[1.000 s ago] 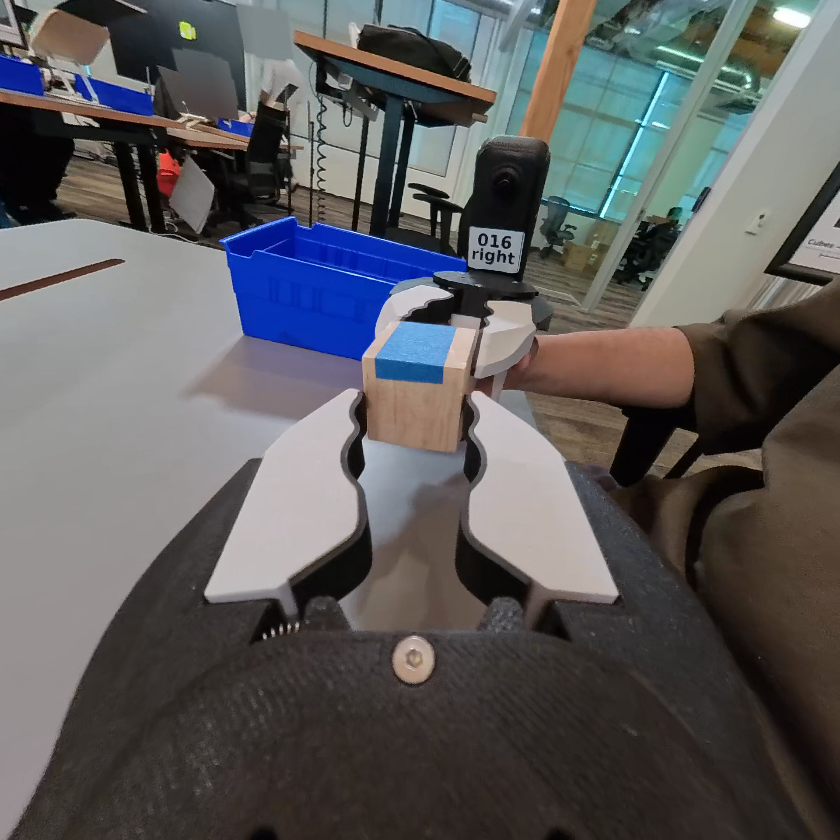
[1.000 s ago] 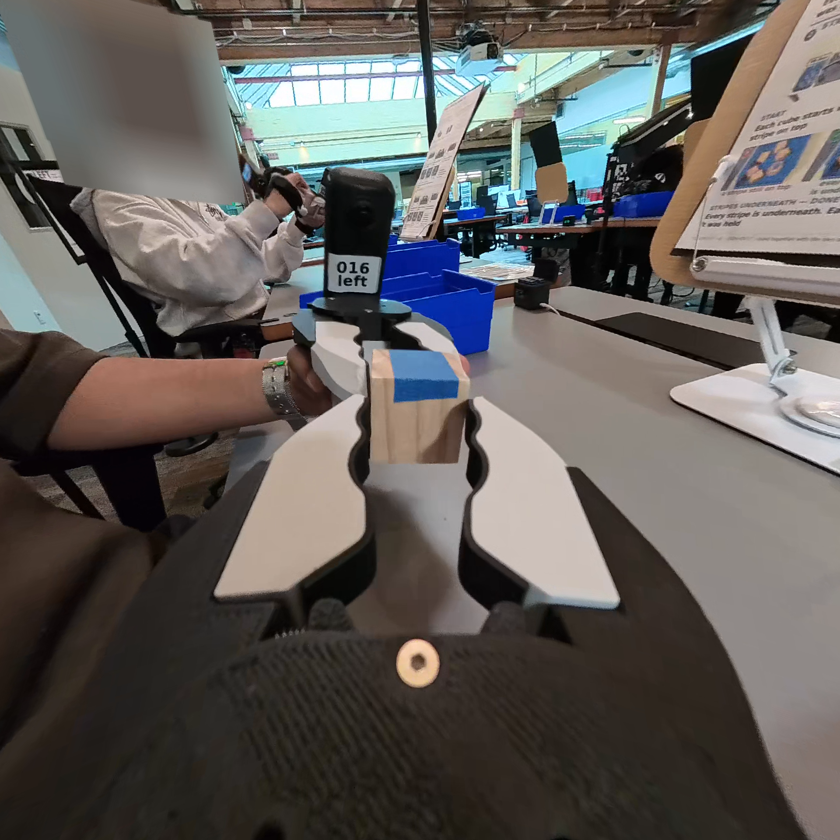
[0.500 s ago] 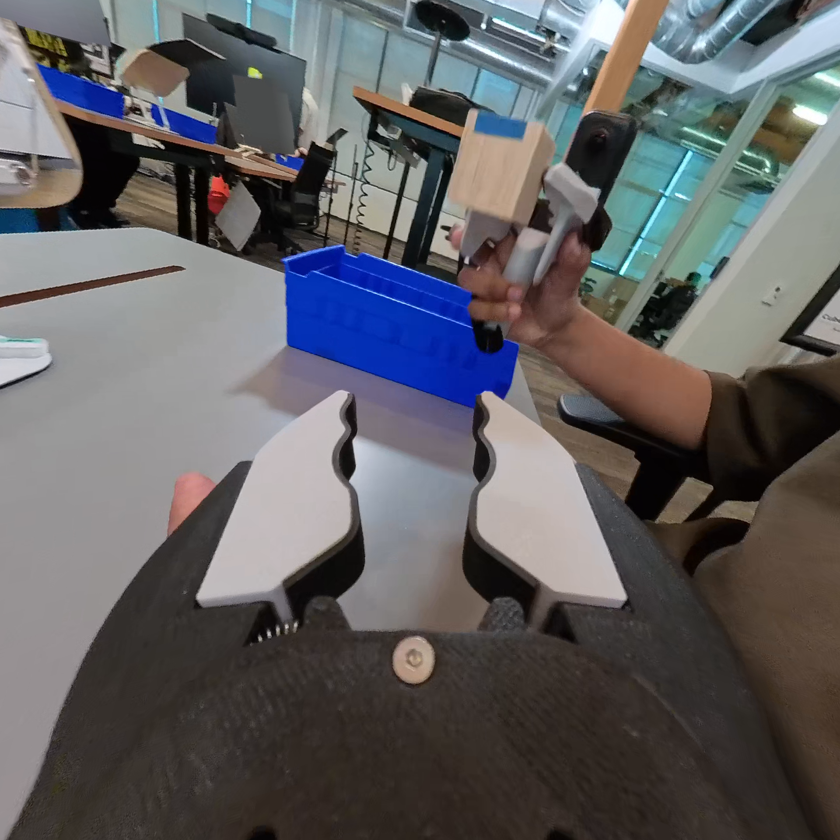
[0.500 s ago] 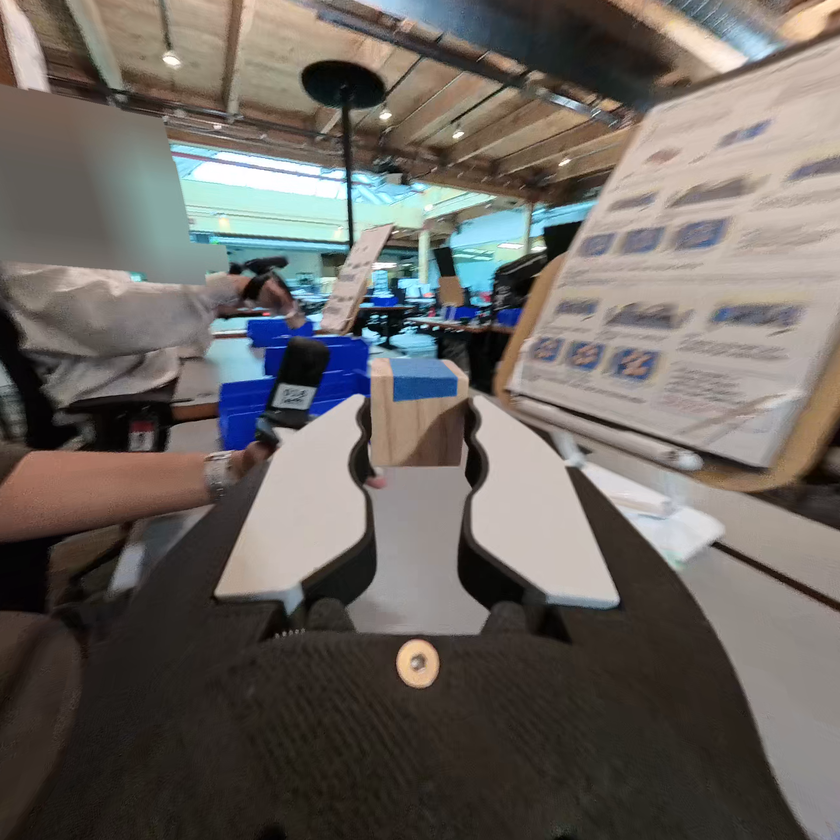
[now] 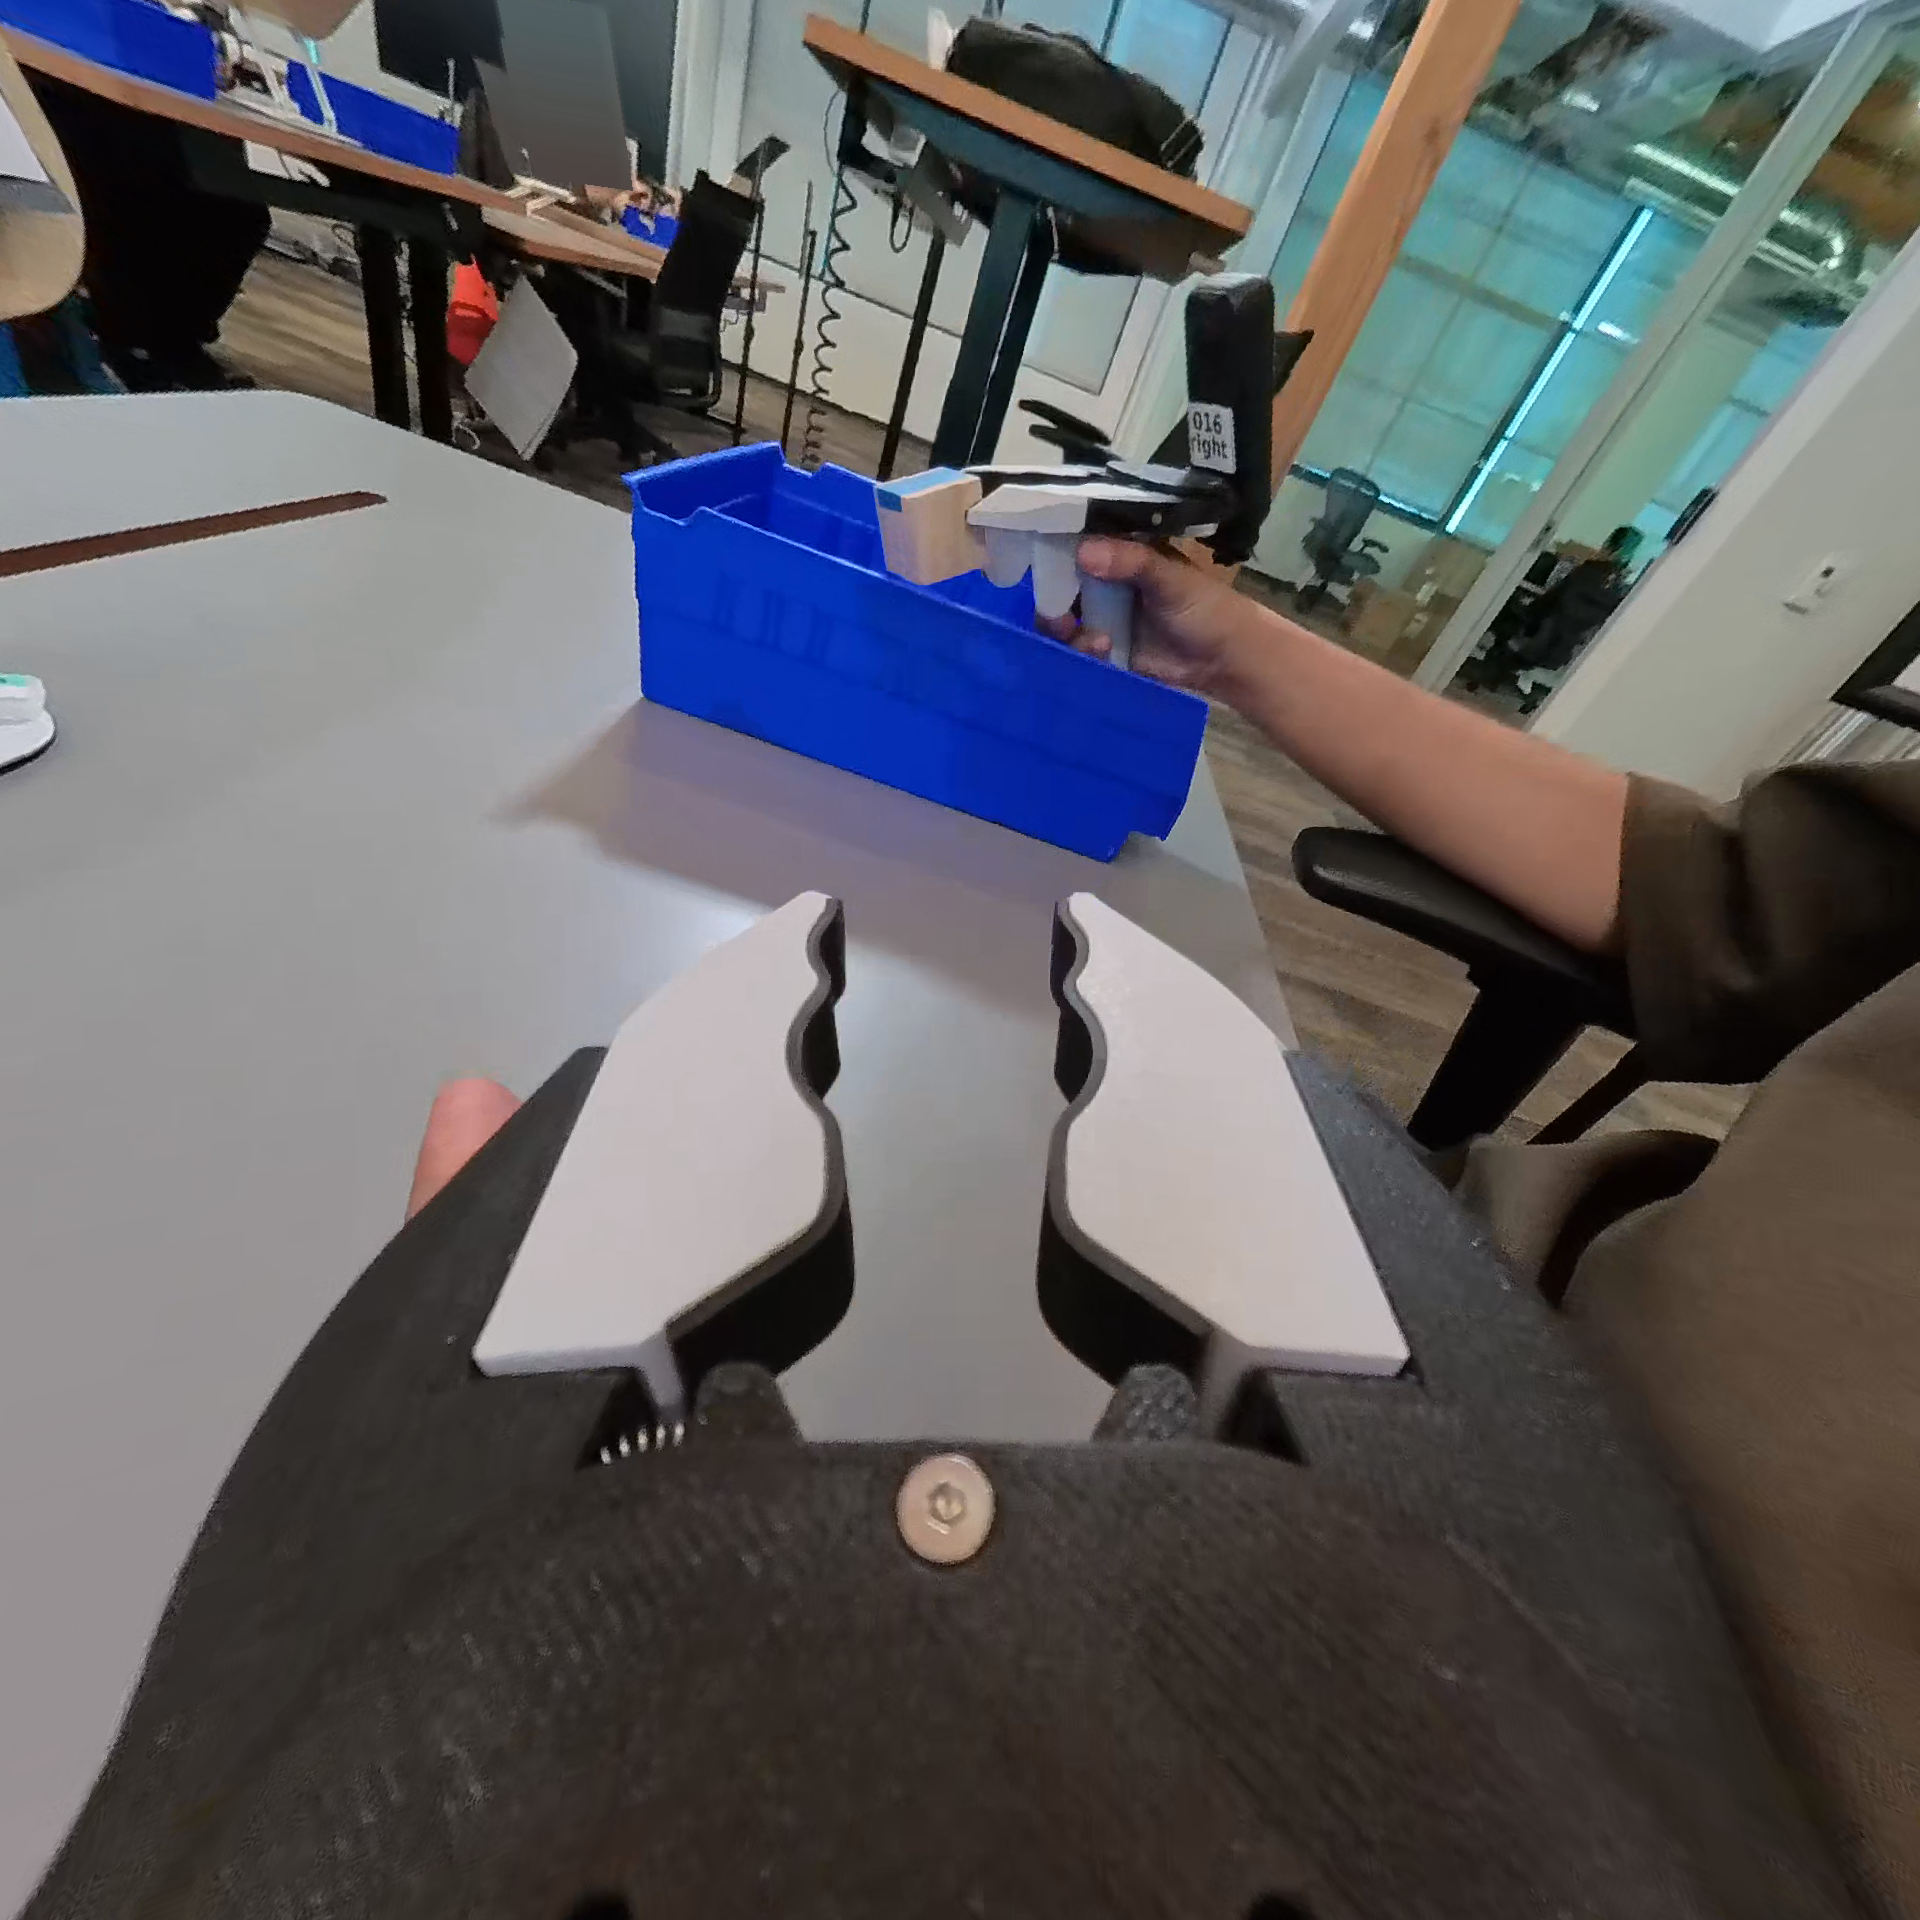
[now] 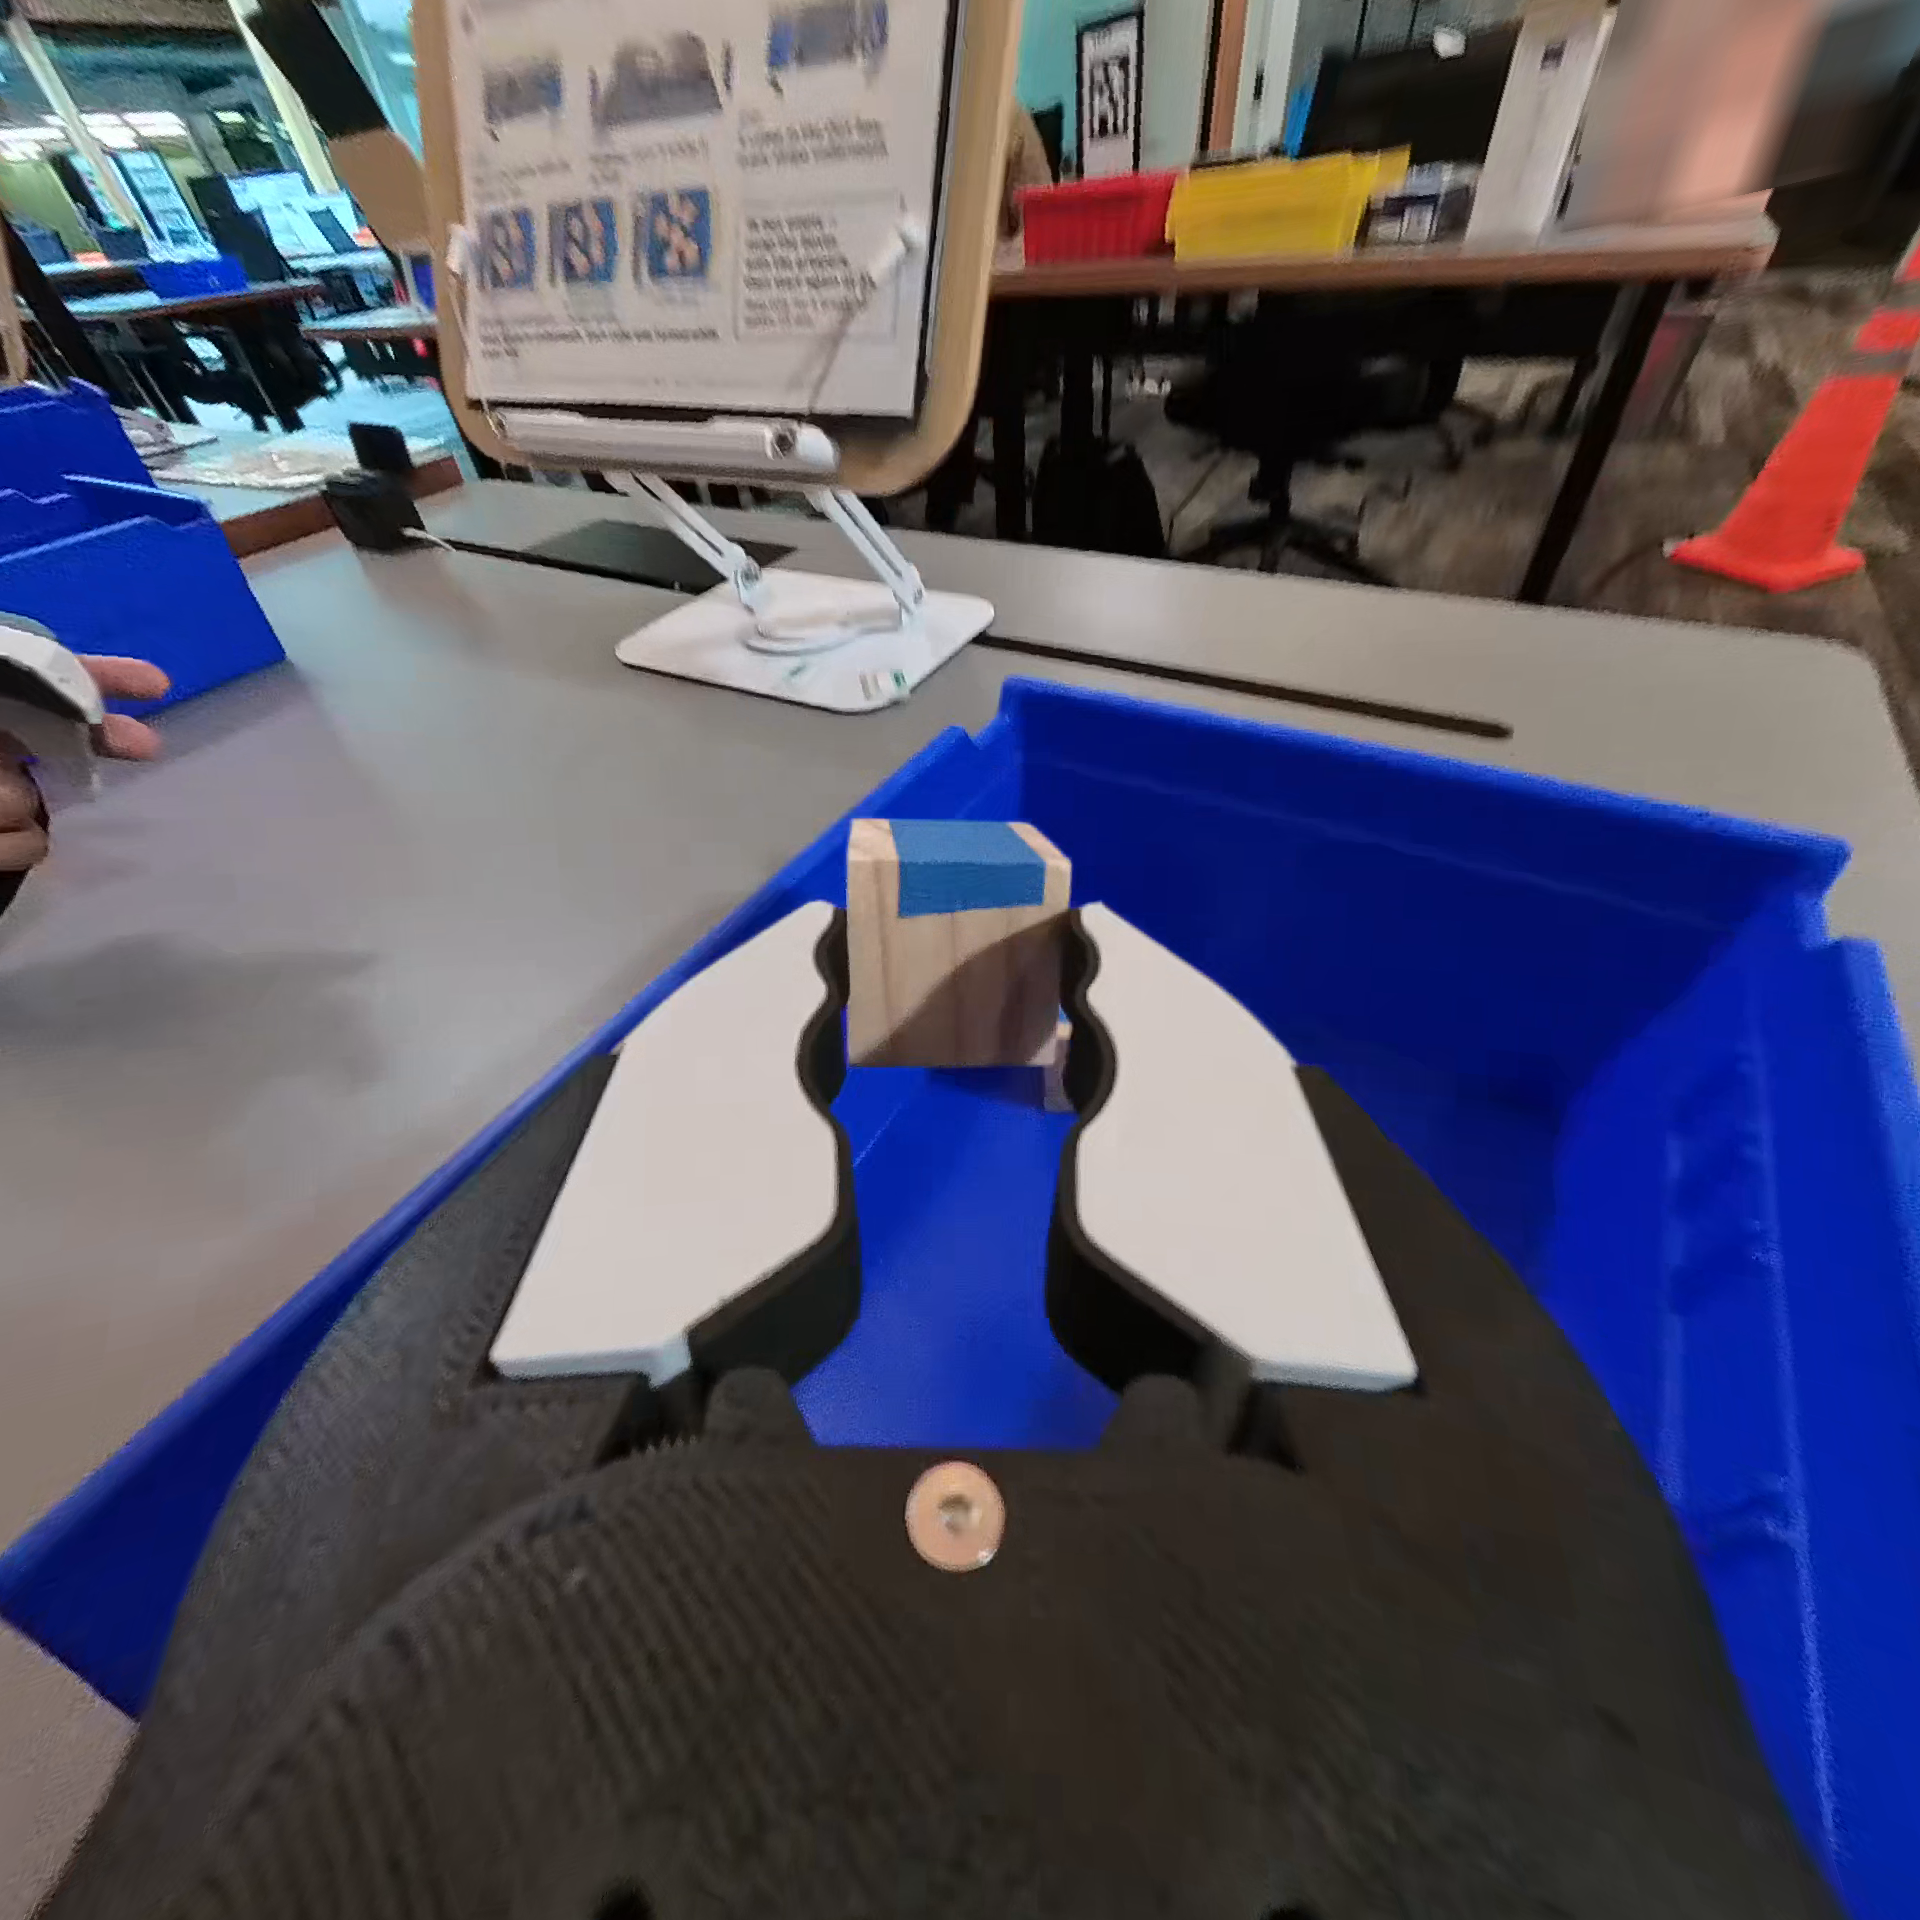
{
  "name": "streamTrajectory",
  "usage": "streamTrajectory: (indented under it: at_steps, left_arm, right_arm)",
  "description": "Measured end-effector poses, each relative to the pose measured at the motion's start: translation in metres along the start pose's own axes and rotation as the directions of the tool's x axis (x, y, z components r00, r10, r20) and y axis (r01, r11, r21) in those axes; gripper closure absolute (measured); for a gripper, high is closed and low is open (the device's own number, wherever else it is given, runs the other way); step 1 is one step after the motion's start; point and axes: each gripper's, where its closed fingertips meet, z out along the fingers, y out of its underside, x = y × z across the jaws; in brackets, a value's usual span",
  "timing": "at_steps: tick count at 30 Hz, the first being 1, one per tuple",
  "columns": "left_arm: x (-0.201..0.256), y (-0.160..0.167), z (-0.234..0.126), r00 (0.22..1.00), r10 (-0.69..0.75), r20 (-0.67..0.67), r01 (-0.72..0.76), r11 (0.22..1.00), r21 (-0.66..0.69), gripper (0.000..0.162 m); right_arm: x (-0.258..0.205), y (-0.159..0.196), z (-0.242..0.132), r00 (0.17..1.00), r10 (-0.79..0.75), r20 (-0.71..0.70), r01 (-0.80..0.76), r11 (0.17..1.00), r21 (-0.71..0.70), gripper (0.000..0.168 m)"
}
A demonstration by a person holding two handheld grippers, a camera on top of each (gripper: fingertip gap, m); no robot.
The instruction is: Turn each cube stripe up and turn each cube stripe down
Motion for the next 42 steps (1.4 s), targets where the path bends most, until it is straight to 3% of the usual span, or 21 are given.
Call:
streamTrajectory:
  at_steps: [7, 12, 22, 30, 37, 42]
  left_arm:
    - [-0.002, 0.002, 0.004, 1.000, -0.012, -0.010, 0.012, 1.000, -0.003, 0.124]
    - [-0.002, 0.006, 0.007, 1.000, -0.012, -0.014, 0.012, 1.000, -0.022, 0.122]
    - [-0.004, 0.002, 0.005, 1.000, -0.020, -0.007, 0.020, 1.000, 0.000, 0.123]
    - [-0.004, 0.002, 0.006, 1.000, -0.014, 0.001, 0.014, 1.000, -0.001, 0.123]
    - [-0.008, -0.003, 0.002, 1.000, -0.017, 0.014, 0.016, 1.000, 0.024, 0.123]
    - [-0.007, -0.013, -0.001, 0.999, -0.040, 0.009, 0.040, 0.997, 0.068, 0.125]
  right_arm:
    - [0.006, 0.051, 0.019, 1.000, -0.024, -0.015, 0.019, 0.956, -0.292, 0.128]
    - [0.002, 0.069, 0.030, 0.999, -0.045, 0.013, 0.047, 0.924, -0.379, 0.127]
    - [0.006, 0.086, 0.012, 0.998, -0.064, -0.016, 0.048, 0.873, -0.484, 0.127]
    - [0.014, 0.106, 0.010, 0.986, -0.163, -0.040, 0.107, 0.797, -0.595, 0.127]
    - [0.015, 0.060, -0.004, 0.986, -0.130, -0.104, 0.072, 0.894, -0.442, 0.102]
    - [-0.014, -0.019, -0.014, 0.996, -0.056, -0.069, 0.043, 0.985, -0.167, 0.102]
